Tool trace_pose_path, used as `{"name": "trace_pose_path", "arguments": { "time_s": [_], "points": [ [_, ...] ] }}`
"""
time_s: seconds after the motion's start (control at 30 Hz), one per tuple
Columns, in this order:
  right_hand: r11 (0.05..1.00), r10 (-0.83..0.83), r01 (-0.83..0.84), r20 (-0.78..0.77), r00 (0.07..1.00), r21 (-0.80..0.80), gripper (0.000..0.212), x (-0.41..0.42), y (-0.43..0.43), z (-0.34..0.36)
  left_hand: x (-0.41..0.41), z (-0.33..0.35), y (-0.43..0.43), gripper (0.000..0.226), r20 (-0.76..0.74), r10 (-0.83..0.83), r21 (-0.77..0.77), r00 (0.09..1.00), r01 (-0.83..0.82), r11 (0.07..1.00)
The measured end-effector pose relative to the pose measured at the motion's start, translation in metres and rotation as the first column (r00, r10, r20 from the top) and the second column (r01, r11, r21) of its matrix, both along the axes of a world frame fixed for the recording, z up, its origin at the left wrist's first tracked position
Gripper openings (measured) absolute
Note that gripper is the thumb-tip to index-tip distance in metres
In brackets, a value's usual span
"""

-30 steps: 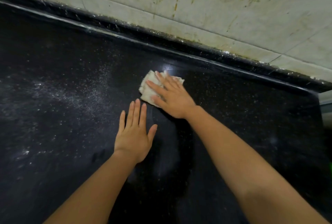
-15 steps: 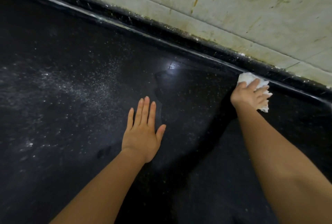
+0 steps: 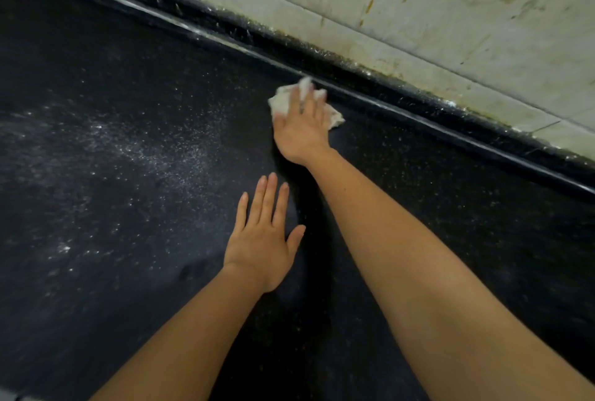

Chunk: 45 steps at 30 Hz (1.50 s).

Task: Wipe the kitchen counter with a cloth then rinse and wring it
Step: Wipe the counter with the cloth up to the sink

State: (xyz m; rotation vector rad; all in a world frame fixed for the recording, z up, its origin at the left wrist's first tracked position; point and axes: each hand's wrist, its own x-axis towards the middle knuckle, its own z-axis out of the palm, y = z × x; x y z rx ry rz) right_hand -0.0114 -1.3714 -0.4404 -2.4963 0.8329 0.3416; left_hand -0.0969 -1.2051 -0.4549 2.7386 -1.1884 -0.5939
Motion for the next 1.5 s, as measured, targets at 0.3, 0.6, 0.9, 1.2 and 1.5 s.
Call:
{"name": "trace_pose_path", "arguments": {
  "time_s": [0.3, 0.6, 0.9, 1.2, 1.5],
  "points": [
    [0.978, 0.074, -0.068, 0.023, 0.997, -0.197, 0.06, -0.113, -0.067, -0.004, 0.001, 0.005, 0.001, 0.069, -0.024, -0.012, 0.023, 1.0, 0.013, 1.0],
    [0.844, -0.502, 0.496, 0.028, 0.865, -0.203, 0.053, -0.113, -0.049, -0.01, -0.003, -0.003, 0.015, 0.072, 0.057, -0.017, -0.101, 0.998, 0.023, 0.995],
    [0.98, 0.159, -0.158, -0.005, 0.987, -0.124, 0.051, -0.073, 0.048, -0.008, -0.013, -0.005, 0.154, 0.065, 0.178, 0.087, -0.067, 0.98, -0.076, 0.995],
    [0.813, 0.575, -0.575, -0.037, 0.818, -0.084, 0.052, -0.183, 0.102, -0.001, -0.015, -0.007, 0.188, 0.066, 0.187, 0.088, -0.032, 0.978, -0.084, 0.996],
    [0.665, 0.723, -0.718, -0.063, 0.688, -0.205, 0.054, -0.171, 0.046, -0.01, -0.014, -0.01, 0.188, 0.066, 0.179, 0.09, -0.048, 0.98, -0.083, 0.995]
  ]
}}
